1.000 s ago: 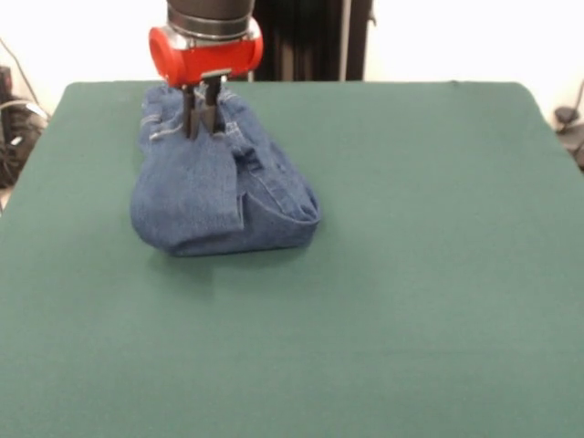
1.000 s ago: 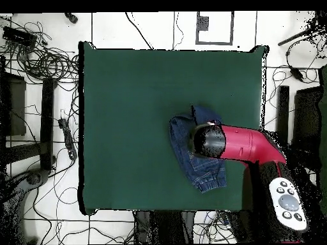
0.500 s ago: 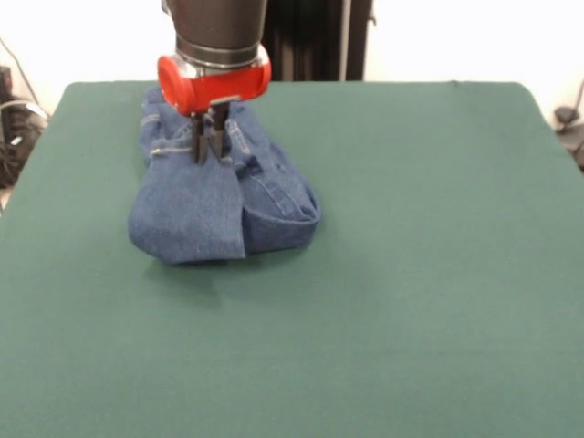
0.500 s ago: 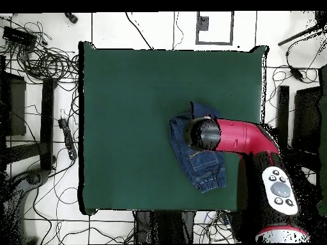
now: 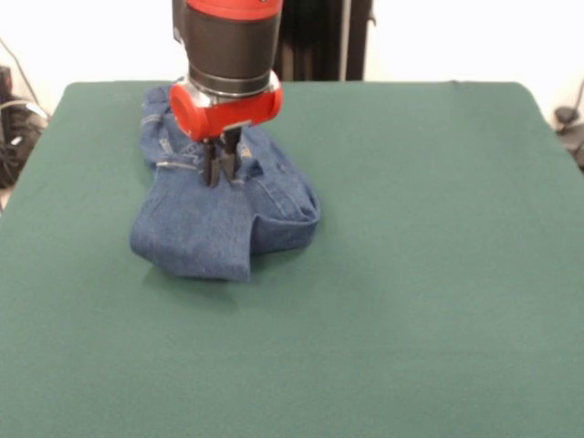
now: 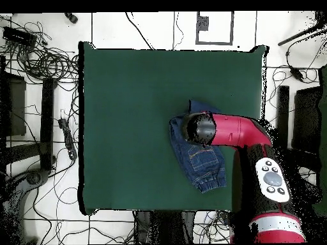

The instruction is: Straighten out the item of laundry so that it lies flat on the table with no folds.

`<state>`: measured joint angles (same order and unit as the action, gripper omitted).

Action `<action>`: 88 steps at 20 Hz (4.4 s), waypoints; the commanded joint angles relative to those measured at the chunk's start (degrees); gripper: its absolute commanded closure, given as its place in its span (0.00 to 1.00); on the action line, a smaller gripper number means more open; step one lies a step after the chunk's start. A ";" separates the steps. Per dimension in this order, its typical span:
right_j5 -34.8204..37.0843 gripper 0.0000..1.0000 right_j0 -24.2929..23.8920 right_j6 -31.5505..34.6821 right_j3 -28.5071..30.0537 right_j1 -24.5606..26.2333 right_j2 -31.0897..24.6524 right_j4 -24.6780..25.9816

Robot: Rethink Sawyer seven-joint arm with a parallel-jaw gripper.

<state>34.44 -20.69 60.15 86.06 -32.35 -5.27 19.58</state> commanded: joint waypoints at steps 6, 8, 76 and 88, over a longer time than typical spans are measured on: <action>9.08 1.00 4.07 1.45 -7.89 3.79 -8.88 -2.77; 9.39 1.00 4.09 1.40 -8.53 3.91 -9.22 -3.00; 43.88 1.00 7.25 -0.62 -47.45 20.31 -12.69 -2.61; 45.86 1.00 6.79 -2.87 -51.11 21.79 -12.30 -2.71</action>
<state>76.16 -15.76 60.15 35.97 -10.51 -11.89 18.51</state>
